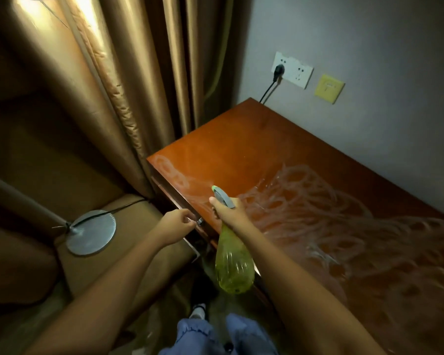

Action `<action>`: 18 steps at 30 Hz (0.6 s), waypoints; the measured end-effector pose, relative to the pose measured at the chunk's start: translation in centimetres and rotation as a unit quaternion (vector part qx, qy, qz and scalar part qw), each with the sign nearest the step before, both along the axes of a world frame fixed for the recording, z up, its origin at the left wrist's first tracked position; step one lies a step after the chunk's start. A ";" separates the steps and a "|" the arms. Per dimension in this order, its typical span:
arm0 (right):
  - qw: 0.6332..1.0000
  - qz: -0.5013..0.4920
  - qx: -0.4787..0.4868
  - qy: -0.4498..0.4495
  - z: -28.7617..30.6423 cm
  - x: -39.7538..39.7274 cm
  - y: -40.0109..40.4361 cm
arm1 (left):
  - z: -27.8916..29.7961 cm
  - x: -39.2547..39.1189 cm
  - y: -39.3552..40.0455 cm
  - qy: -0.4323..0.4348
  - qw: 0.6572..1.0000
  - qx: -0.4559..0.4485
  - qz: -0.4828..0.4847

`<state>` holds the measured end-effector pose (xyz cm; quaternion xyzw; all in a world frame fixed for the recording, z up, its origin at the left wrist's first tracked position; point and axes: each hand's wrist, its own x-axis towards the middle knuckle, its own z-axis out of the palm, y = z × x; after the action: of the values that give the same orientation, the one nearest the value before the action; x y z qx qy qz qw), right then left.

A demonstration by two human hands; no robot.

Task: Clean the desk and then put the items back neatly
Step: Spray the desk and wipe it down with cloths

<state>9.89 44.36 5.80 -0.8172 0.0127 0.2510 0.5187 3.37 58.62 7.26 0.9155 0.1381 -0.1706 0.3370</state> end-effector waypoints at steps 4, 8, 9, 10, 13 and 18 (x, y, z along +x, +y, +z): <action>0.999 0.012 -0.040 0.020 0.2 -2.6 -2.0 | -0.2 -0.7 -1.7 0.001 0.999 0.012 -0.031; 0.999 -0.032 -0.004 -0.006 0.1 -4.5 -6.7 | -0.2 -0.5 -2.9 0.001 0.998 0.013 -0.061; 0.999 -0.044 0.009 -0.005 0.0 -5.0 -7.8 | -0.2 -0.5 -3.4 0.001 0.997 0.011 -0.071; 0.998 -0.056 0.019 -0.005 0.0 -5.5 -8.7 | -0.1 -0.3 -3.9 0.001 0.997 0.009 -0.080; 0.996 -0.081 0.043 -0.009 -0.4 -6.7 -10.8 | 0.2 0.2 -5.5 0.005 0.994 -0.009 -0.107; 0.995 -0.097 0.005 -0.021 -0.4 -7.4 -12.5 | 1.1 0.8 -7.6 0.019 0.989 -0.009 -0.144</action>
<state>2.45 31.88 5.41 -0.8145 0.0793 0.1824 0.5450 4.13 51.01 8.33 0.9195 0.0100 -0.2356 0.3144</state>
